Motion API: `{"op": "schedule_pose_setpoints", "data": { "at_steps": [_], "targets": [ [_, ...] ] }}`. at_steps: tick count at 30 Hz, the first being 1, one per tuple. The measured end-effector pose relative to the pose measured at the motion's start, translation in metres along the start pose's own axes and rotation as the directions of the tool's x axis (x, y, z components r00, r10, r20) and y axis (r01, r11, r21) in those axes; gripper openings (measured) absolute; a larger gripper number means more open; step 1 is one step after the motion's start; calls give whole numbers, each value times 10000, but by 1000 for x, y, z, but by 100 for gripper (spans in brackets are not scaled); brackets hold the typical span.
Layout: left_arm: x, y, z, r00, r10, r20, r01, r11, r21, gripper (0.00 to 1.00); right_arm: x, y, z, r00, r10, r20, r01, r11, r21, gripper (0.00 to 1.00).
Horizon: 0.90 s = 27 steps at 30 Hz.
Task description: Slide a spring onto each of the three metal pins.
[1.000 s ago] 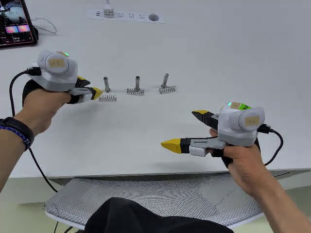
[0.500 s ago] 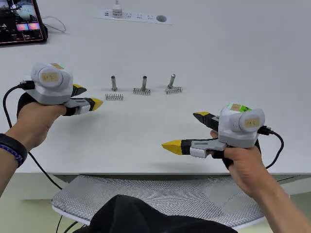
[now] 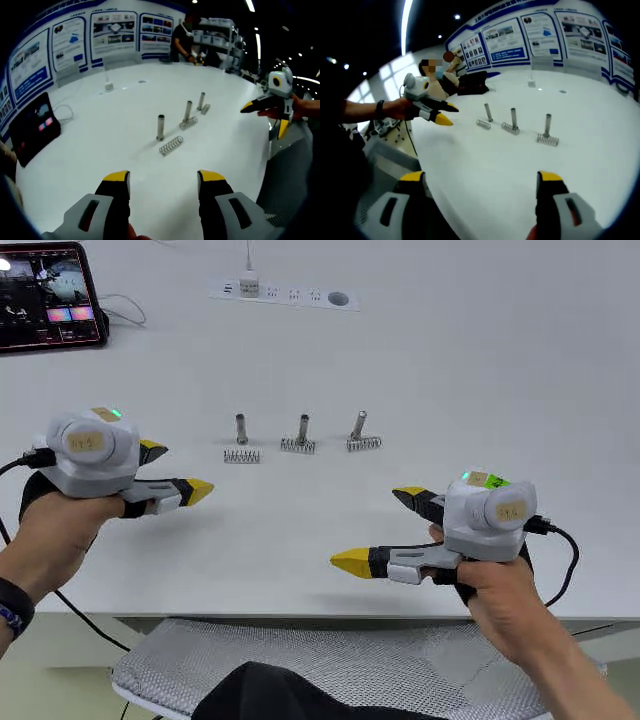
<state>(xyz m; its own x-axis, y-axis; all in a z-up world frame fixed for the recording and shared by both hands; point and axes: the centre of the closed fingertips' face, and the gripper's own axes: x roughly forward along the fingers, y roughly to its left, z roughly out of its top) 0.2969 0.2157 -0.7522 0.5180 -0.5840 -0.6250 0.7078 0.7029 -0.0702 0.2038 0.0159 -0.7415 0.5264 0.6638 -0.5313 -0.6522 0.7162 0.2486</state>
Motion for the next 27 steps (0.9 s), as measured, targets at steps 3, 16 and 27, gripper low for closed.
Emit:
{"op": "schedule_pose_setpoints", "data": {
  "at_steps": [3, 16, 27],
  "targets": [
    [-5, -4, -2, 10000, -41, 15, 41, 10000, 11, 59, 2, 1, 2, 10000, 22, 26, -22, 10000, 7, 93],
    [-18, -23, -8, 9994, -222, 252, 229, 9993, -280, 71, 8, 2, 5, 10000, 76, 60, -76, 10000, 11, 93],
    [-15, -31, -3, 9985, -476, 278, 478, 9988, -76, 73, 7, 3, 1, 10000, 90, -21, -90, 10000, 40, 93]
  ]
}}
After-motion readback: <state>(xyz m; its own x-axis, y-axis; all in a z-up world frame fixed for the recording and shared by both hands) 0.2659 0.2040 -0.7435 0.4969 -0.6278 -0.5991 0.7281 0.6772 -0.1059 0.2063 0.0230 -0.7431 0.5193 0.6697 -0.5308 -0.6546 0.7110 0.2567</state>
